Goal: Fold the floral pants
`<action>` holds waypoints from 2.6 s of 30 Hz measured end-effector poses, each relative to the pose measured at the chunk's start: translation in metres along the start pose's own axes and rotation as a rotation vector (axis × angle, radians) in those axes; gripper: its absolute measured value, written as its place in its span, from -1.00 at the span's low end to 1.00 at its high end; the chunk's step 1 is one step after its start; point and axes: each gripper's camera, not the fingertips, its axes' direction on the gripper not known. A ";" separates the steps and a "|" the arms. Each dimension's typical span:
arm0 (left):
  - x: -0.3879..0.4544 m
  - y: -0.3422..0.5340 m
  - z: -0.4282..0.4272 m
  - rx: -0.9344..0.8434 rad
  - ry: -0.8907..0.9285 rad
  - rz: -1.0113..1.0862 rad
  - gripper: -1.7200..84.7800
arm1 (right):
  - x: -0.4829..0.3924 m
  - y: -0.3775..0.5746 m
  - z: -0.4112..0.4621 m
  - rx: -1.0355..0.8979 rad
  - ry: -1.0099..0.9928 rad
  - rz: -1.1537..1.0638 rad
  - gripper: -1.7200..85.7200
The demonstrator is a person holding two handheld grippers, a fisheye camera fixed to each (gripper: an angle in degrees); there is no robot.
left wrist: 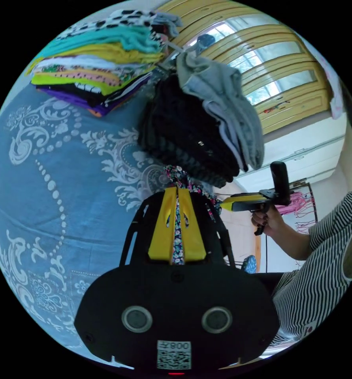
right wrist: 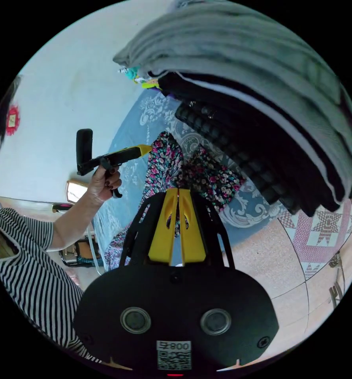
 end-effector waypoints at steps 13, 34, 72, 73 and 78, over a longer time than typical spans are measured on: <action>0.016 -0.026 0.068 -0.149 -0.152 0.079 -0.95 | 0.041 0.032 0.004 -0.053 0.068 0.164 -0.96; 0.001 0.071 0.037 -0.105 -0.162 0.063 -0.95 | -0.132 0.037 0.038 0.066 0.522 -0.048 -0.96; -0.060 0.860 -0.204 -0.005 -0.134 -1.020 -0.96 | -0.529 0.226 0.483 -0.806 0.017 -0.960 -0.96; -0.065 0.886 -0.206 -0.005 -0.132 -1.069 -0.96 | -0.541 0.240 0.507 -0.847 0.015 -0.980 -0.96; -0.060 0.970 -0.212 0.064 -0.032 -1.136 -0.96 | -0.563 0.307 0.579 -1.006 0.083 -1.076 -0.96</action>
